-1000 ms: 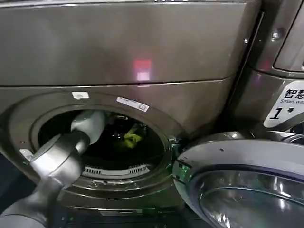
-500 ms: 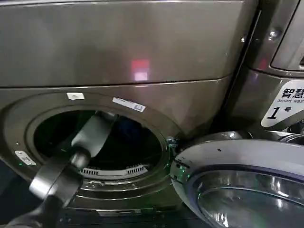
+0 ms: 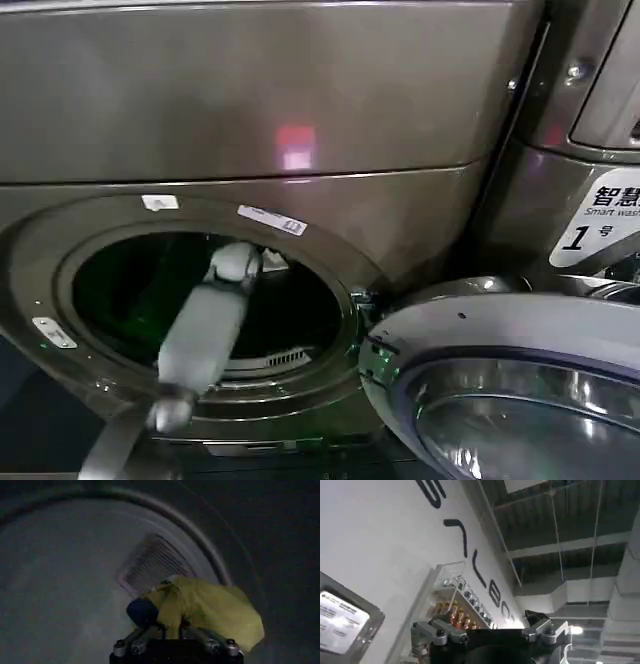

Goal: Grasp the clothes from the dryer.

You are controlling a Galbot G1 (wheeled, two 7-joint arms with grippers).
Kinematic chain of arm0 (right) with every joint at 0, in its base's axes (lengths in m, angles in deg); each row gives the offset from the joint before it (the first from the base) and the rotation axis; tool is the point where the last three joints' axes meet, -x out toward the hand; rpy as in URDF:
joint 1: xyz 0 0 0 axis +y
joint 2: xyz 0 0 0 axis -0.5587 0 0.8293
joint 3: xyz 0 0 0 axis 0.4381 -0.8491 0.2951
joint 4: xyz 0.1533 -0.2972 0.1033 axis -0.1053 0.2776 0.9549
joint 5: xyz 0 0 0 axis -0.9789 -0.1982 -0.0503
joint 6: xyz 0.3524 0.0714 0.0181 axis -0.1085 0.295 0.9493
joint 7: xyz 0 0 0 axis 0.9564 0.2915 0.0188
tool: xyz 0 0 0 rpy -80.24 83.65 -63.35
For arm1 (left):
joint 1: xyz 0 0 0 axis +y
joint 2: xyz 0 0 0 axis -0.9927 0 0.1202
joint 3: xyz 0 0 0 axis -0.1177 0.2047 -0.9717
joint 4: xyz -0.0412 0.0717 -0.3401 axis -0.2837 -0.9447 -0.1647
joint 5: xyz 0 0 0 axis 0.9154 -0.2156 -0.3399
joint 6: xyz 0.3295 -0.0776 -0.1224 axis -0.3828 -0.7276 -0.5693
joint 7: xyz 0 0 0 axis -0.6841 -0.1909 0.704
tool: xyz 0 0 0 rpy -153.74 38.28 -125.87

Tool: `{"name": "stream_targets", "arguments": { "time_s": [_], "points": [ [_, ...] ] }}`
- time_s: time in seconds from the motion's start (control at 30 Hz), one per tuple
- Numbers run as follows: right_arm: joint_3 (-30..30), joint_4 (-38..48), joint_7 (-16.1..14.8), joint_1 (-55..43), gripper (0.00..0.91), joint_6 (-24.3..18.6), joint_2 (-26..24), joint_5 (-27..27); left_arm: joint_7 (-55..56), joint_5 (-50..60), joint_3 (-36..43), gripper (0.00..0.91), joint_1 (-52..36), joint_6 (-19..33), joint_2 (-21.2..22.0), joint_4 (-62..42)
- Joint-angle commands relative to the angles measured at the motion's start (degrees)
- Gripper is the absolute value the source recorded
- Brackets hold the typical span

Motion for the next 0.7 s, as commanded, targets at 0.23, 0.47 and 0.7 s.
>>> {"name": "stream_targets", "arguments": {
  "time_s": [0.23, 0.47, 0.7],
  "points": [
    [2.50, 2.20, 0.26, 0.83, 0.907, -1.24, -0.63, 1.39, 16.86, 8.21, -7.69, 0.000, 23.40, 6.45, 1.23, 23.91],
    [3.05, 2.18, 1.10, 1.24, 0.907, -1.44, -0.87, -0.48, 16.31, 6.22, -6.66, 0.000, 26.13, 3.75, 1.32, 27.29],
    [3.36, 1.79, 0.83, 1.57, 0.907, -1.39, -0.97, -0.77, 14.86, 7.63, -5.97, 0.000, 27.35, 2.31, 0.36, 28.26]
  ]
}}
